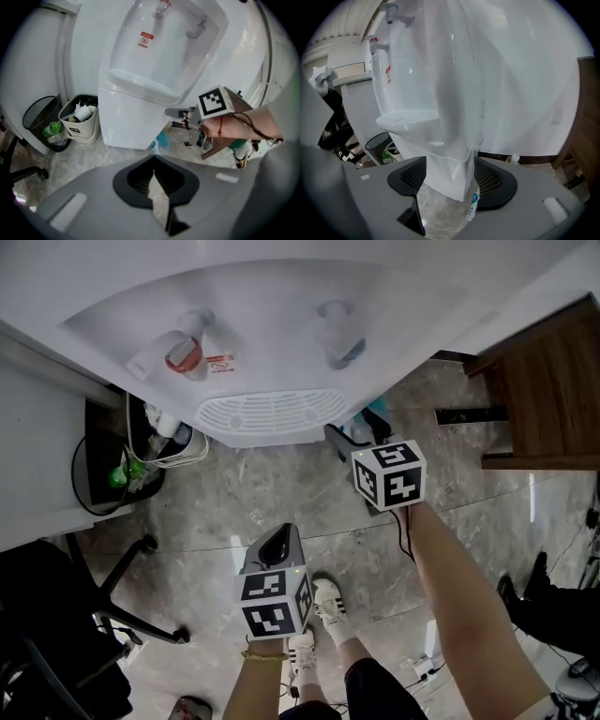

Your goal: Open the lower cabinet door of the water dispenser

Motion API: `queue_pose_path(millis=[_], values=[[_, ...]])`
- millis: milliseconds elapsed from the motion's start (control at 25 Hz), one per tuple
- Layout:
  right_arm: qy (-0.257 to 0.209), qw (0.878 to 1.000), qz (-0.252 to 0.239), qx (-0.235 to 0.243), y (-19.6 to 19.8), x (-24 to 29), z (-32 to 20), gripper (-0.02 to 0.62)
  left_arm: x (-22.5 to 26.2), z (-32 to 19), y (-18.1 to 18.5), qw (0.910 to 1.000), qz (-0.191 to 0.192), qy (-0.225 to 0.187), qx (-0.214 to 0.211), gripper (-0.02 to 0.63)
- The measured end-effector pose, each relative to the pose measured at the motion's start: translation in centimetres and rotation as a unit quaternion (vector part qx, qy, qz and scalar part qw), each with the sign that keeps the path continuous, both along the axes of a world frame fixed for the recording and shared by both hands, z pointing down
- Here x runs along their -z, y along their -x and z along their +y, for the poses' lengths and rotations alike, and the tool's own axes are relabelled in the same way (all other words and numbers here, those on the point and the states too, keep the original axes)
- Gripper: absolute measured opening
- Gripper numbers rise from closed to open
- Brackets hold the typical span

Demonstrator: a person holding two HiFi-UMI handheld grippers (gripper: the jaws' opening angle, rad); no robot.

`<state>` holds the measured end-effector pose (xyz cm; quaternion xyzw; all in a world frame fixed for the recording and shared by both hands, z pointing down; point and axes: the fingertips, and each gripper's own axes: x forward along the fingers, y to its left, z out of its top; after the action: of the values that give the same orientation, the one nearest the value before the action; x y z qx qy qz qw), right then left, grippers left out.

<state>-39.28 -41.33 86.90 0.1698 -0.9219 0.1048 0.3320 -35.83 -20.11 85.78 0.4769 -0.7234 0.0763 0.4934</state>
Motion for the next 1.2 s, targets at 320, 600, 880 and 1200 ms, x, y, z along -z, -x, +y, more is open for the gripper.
queue_pose_path(millis=[320, 600, 880, 1200], values=[[0.009, 1.000, 0.002, -0.011, 0.1, 0.0, 0.5, 0.275, -0.3, 0.9, 0.0, 1.0000, -0.002, 0.003, 0.001, 0.007], [0.038, 0.997, -0.021, -0.058, -3.6, 0.1, 5.9, 0.247, 0.3, 3.2, -1.0, 1.0000, -0.009, -0.001, -0.001, 0.006], [0.078, 0.996, -0.027, -0.035, -6.6, 0.3, 15.9, 0.219, 0.2, 7.9, -3.2, 0.9999, 0.003, 0.001, 0.017, 0.006], [0.107, 0.994, -0.035, -0.004, -5.9, 0.5, 26.4, 0.195, -0.8, 15.2, -5.4, 0.9986, 0.009, 0.021, 0.047, 0.006]])
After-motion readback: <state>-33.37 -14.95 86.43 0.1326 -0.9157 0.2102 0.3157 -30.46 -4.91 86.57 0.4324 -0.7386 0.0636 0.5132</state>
